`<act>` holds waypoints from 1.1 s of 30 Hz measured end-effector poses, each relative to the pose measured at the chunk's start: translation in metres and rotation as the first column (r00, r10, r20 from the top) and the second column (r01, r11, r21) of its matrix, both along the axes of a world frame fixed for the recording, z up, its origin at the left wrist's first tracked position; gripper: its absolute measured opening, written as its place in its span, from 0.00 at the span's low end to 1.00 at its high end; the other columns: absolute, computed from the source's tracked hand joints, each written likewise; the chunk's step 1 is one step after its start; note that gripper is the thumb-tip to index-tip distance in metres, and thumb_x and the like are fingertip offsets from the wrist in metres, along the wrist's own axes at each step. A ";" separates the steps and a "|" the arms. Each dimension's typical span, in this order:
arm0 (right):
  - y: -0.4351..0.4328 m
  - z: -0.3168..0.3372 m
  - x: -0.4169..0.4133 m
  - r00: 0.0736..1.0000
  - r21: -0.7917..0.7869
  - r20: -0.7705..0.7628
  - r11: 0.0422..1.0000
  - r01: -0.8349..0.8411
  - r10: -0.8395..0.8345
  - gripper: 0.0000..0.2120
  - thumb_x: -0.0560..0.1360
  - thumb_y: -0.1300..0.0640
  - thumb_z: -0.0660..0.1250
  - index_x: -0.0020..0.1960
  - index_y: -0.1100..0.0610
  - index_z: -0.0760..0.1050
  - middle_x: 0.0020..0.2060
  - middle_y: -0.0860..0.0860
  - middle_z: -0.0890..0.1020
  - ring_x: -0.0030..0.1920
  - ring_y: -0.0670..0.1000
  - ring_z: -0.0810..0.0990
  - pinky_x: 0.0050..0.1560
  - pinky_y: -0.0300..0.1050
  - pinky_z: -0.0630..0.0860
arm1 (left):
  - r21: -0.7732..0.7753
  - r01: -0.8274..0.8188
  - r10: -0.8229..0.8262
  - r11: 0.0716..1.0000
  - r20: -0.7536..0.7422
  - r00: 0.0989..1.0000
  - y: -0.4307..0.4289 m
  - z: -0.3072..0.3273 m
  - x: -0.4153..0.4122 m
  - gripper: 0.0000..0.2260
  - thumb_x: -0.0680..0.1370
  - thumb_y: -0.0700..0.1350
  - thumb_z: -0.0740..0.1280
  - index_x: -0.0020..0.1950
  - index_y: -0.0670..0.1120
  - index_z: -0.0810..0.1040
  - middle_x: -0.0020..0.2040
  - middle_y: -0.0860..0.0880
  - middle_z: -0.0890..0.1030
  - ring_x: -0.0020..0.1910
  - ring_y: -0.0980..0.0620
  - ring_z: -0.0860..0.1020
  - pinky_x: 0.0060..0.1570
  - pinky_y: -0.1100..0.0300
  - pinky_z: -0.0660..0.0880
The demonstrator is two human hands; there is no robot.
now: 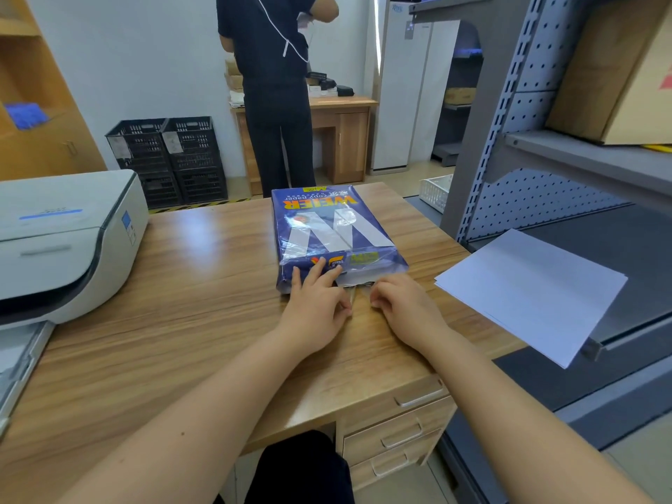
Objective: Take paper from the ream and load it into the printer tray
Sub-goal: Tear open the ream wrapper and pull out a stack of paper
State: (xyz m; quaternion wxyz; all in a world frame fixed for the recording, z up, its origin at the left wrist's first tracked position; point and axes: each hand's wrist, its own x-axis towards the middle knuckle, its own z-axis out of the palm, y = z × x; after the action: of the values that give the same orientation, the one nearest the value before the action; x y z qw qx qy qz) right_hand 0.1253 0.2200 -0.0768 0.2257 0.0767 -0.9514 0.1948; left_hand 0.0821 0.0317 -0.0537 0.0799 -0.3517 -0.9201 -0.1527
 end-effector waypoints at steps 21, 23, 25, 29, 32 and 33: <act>0.011 0.020 0.013 0.992 -0.007 -0.109 0.998 -0.059 0.058 0.21 0.73 0.48 0.65 0.63 0.55 0.79 0.70 0.52 0.72 0.66 0.51 0.70 0.65 0.44 0.66 | -0.260 -0.070 0.015 0.963 -0.208 0.978 -0.030 0.010 0.000 0.28 0.73 0.68 0.38 0.72 0.69 0.33 0.75 0.50 0.27 0.68 0.39 0.20 0.65 0.32 0.28; 0.012 0.023 0.006 0.989 0.002 -0.145 0.999 -0.032 0.032 0.20 0.73 0.48 0.65 0.61 0.55 0.80 0.70 0.53 0.71 0.66 0.53 0.70 0.64 0.46 0.67 | -0.211 -0.102 0.054 0.972 -0.224 0.973 -0.029 0.017 -0.008 0.27 0.73 0.68 0.37 0.70 0.68 0.31 0.73 0.52 0.25 0.67 0.41 0.19 0.65 0.33 0.28; 0.014 0.024 -0.003 0.988 0.014 -0.151 1.000 0.020 -0.018 0.15 0.73 0.52 0.67 0.58 0.55 0.81 0.69 0.54 0.72 0.66 0.54 0.69 0.63 0.51 0.69 | -0.156 -0.133 0.093 0.979 -0.241 0.966 -0.029 0.021 -0.019 0.28 0.74 0.68 0.38 0.72 0.67 0.34 0.74 0.53 0.27 0.67 0.44 0.18 0.66 0.33 0.29; 0.020 0.019 -0.023 0.988 0.105 -0.127 0.989 0.103 -0.089 0.11 0.73 0.53 0.66 0.49 0.54 0.84 0.69 0.55 0.73 0.65 0.58 0.70 0.57 0.58 0.74 | -0.183 -0.243 0.184 0.953 -0.292 0.939 -0.030 0.023 -0.039 0.29 0.80 0.57 0.53 0.76 0.63 0.40 0.78 0.49 0.35 0.69 0.40 0.22 0.65 0.33 0.28; 0.022 0.014 -0.037 0.991 0.195 -0.108 0.975 0.103 -0.083 0.15 0.73 0.49 0.60 0.46 0.52 0.85 0.70 0.55 0.72 0.65 0.60 0.71 0.54 0.57 0.75 | -0.180 -0.274 0.216 0.945 -0.288 0.933 -0.029 0.021 -0.050 0.32 0.80 0.54 0.57 0.76 0.63 0.39 0.78 0.49 0.34 0.69 0.41 0.21 0.66 0.32 0.28; 0.021 0.014 -0.039 0.990 0.197 -0.112 0.975 0.101 -0.080 0.15 0.73 0.49 0.60 0.47 0.52 0.84 0.71 0.55 0.71 0.65 0.61 0.72 0.55 0.56 0.74 | -0.164 -0.273 0.220 0.948 -0.281 0.934 -0.028 0.019 -0.053 0.32 0.80 0.54 0.58 0.76 0.63 0.40 0.78 0.49 0.35 0.68 0.42 0.20 0.66 0.32 0.29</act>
State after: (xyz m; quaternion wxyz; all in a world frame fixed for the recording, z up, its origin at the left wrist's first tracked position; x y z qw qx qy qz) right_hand 0.0860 0.2411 -0.0631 0.2745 0.0658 -0.9558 0.0825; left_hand 0.0290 0.0037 -0.0348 0.1822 -0.2560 -0.9493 -0.0007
